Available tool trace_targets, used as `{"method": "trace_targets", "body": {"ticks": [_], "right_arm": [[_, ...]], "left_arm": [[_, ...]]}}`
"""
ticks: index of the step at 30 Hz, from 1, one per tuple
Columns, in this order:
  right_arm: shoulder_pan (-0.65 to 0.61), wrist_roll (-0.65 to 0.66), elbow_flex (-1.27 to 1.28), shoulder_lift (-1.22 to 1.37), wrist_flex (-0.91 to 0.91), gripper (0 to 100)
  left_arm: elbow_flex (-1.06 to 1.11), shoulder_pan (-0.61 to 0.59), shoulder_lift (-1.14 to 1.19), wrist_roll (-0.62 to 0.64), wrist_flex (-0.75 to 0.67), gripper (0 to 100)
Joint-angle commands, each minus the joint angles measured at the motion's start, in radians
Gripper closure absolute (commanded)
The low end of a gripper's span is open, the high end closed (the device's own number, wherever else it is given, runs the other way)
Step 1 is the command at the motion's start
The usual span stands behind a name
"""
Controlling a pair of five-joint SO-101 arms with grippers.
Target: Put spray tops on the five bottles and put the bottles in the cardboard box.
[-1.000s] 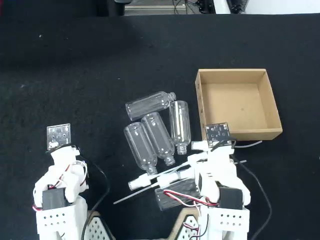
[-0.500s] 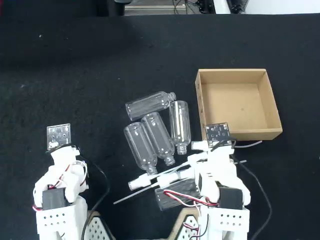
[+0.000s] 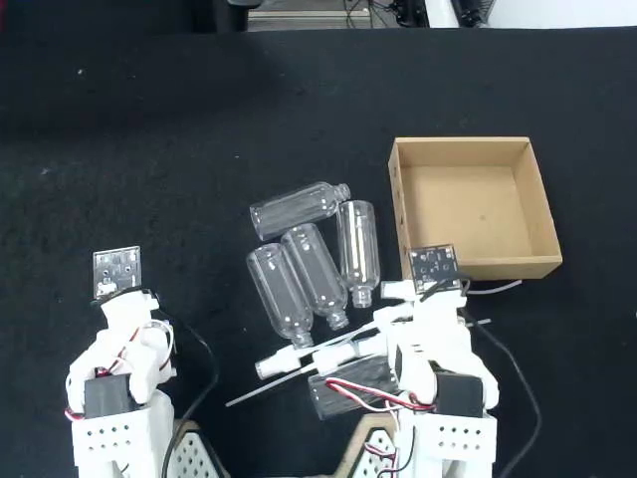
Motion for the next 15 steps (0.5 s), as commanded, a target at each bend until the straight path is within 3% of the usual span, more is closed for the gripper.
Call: {"method": "trace_targets", "body": {"ticks": [1, 3, 9, 15], "right_arm": [[0.018, 0.003, -0.01, -0.096, -0.014, 98.7], [0.023, 0.026, -0.07, -0.094, -0.063, 98.7], [0.092, 0.318, -0.314, -0.096, -0.186, 98.6], [0.089, 0.313, -0.544, -0.087, -0.167, 98.6]], "left_arm": [[0.022, -0.008, -0.009, 0.008, -0.005, 96], [0.022, -0.008, -0.009, 0.008, -0.005, 96], [0.022, -0.008, -0.009, 0.008, -0.005, 96], [0.022, -0.008, -0.009, 0.008, -0.005, 96]]}}
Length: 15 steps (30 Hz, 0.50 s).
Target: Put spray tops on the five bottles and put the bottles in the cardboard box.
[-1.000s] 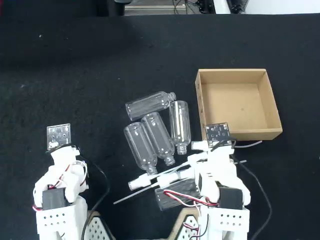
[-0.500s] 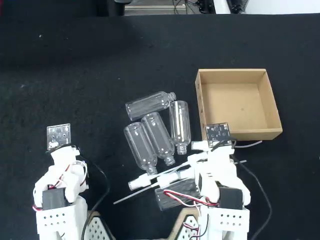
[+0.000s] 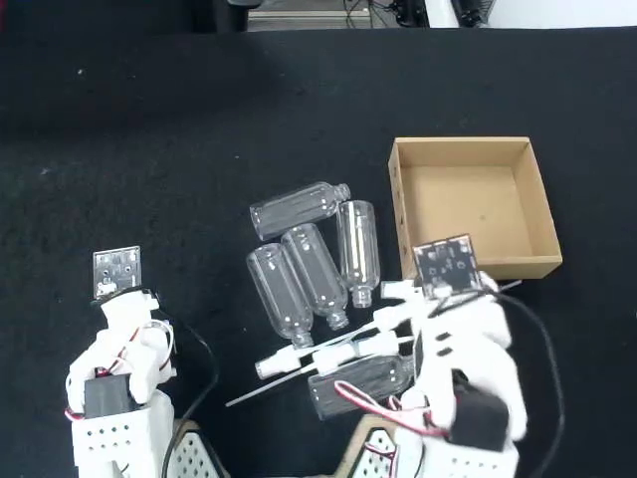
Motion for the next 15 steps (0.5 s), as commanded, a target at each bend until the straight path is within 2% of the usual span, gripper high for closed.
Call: {"method": "trace_targets", "body": {"ticks": [1, 4, 9, 15], "right_arm": [[0.014, 0.026, -0.196, -0.081, 0.035, 98.6], [-0.026, 0.089, -0.312, -0.001, 0.12, 98.6], [-0.126, 0.178, -0.495, 0.325, 0.296, 98.1], [-0.338, 0.219, -0.642, 0.687, 0.605, 83.5]], "left_arm": [[0.022, -0.008, -0.009, 0.008, -0.005, 96], [0.022, -0.008, -0.009, 0.008, -0.005, 96], [0.022, -0.008, -0.009, 0.008, -0.005, 96], [0.022, -0.008, -0.009, 0.008, -0.005, 96]]}}
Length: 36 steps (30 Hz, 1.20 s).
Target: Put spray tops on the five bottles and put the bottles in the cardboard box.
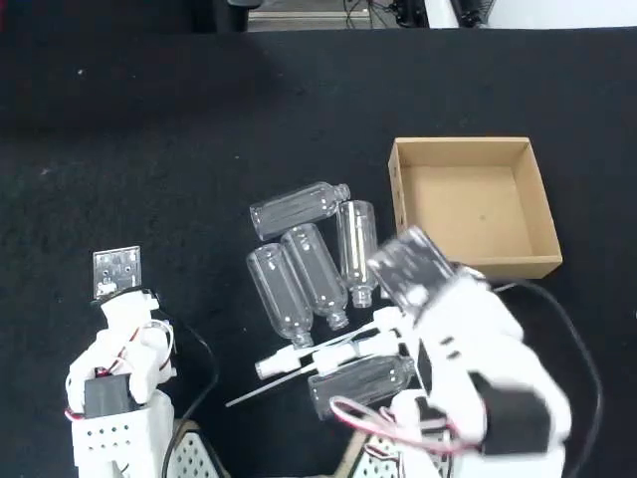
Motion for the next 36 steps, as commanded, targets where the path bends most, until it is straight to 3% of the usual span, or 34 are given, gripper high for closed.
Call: {"method": "trace_targets", "body": {"ticks": [1, 14, 20, 36], "right_arm": [[-0.132, 0.051, -0.077, 0.216, 0.126, 81.5], [-0.393, 0.522, 0.185, 0.305, 0.091, 81.1], [-0.54, 0.519, 0.283, 0.308, 0.049, 77.1], [-0.586, 0.5, 0.409, 0.308, -0.095, 74.8]], "left_arm": [[0.022, -0.008, -0.009, 0.008, -0.005, 96], [0.022, -0.004, -0.009, 0.012, -0.005, 96], [0.022, -0.004, -0.009, 0.012, -0.005, 96], [0.022, -0.004, -0.009, 0.012, -0.005, 96]]}}
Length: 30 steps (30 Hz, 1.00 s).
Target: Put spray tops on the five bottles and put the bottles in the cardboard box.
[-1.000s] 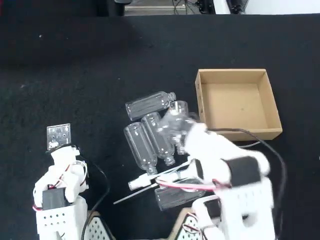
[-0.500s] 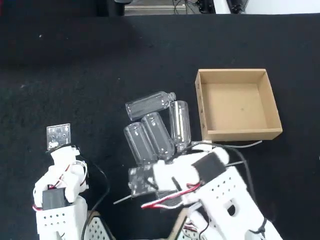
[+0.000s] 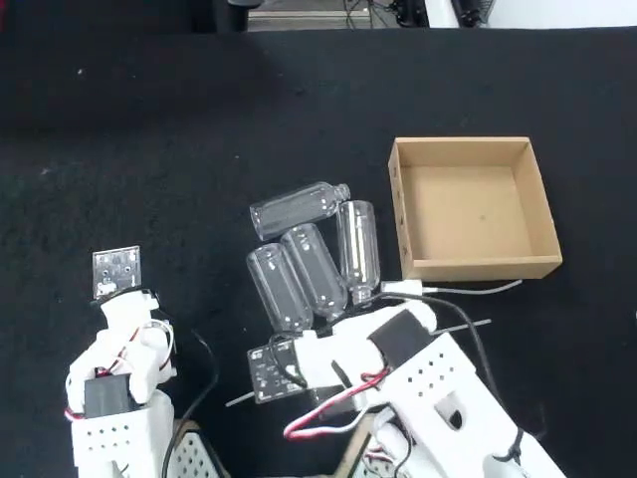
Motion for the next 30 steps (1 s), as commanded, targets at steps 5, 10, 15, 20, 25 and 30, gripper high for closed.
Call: {"method": "trace_targets", "body": {"ticks": [5, 10, 15, 20, 25, 30], "right_arm": [[-0.098, -0.012, 0.105, 0.01, -0.115, 74.8], [-0.092, -0.032, 0.104, 0.012, -0.112, 74.8], [0.031, -0.12, -0.108, 0.01, -0.031, 74.8], [0.015, -0.224, -0.294, 0.012, 0.181, 74.8], [-0.032, -0.219, -0.285, 0.07, 0.183, 77.0], [-0.104, -0.14, -0.274, 0.295, 0.172, 77.6]], "left_arm": [[0.022, -0.004, -0.009, 0.009, -0.005, 96], [0.022, -0.004, -0.009, 0.009, -0.005, 96], [0.022, -0.004, -0.009, 0.009, -0.005, 96], [0.022, -0.004, -0.009, 0.009, -0.005, 96], [0.022, -0.004, -0.009, 0.009, -0.005, 96], [0.022, -0.004, -0.009, 0.009, -0.005, 96]]}}
